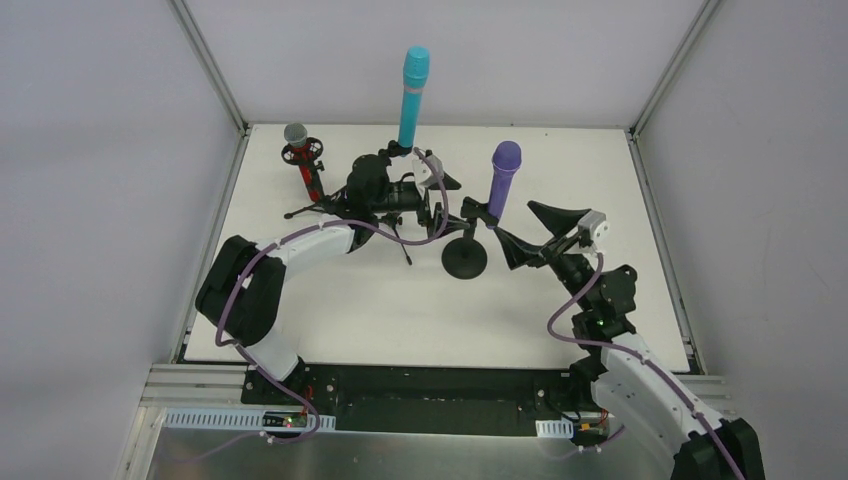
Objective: Attach the microphones to the stand
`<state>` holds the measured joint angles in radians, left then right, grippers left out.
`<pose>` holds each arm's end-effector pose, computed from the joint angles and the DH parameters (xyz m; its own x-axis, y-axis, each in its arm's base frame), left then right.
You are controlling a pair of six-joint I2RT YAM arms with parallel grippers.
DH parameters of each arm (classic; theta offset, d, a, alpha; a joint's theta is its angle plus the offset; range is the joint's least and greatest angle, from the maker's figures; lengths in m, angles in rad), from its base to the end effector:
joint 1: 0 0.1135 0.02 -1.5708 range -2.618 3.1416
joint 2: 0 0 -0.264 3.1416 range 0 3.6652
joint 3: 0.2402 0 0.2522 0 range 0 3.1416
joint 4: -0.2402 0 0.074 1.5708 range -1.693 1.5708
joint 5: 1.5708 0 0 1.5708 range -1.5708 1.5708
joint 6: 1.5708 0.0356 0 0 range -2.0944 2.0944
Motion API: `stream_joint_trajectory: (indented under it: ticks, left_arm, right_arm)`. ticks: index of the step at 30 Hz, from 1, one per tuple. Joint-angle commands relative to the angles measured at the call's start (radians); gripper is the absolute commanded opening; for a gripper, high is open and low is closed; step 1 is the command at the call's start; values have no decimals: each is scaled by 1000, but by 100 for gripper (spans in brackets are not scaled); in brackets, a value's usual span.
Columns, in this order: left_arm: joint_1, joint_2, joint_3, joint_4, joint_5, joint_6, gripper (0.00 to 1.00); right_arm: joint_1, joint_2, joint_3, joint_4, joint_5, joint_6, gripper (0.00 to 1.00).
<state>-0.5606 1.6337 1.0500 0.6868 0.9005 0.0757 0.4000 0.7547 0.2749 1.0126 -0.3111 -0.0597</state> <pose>0.2983 -0.2202 0.3019 0.1618 -0.0461 -0.9857 0.9810 0.1155 0.1556 0.1483 0.0745 0.2893 0.5036 0.1513 -0.8506 -0.5846 0.7846 -0.2066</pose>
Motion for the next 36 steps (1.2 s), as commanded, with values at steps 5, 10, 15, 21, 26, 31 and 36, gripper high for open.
stream_joint_trajectory:
  ticks: [5,10,15,21,26,31,36]
  left_arm:
    - [18,-35,-106,192,-49,-176,99]
    - [15,6,-147,285,-64,-230,99]
    - [0,72,-144,366,-47,-245,96]
    - [-16,154,-123,451,-39,-277,93]
    - [-26,205,-107,545,-19,-303,84]
    - [-41,237,-89,605,10,-313,76]
    - [-47,254,-56,609,40,-318,65]
  right_arm:
    - [4,-279,-68,-320,55,106,99]
    - [4,-415,-77,-506,59,151,99]
    - [5,-505,-109,-590,56,192,99]
    - [5,-563,-132,-644,55,214,99]
    - [4,-569,-129,-670,60,210,99]
    - [5,-547,-131,-670,63,212,99]
    - [5,-530,-142,-663,67,213,99]
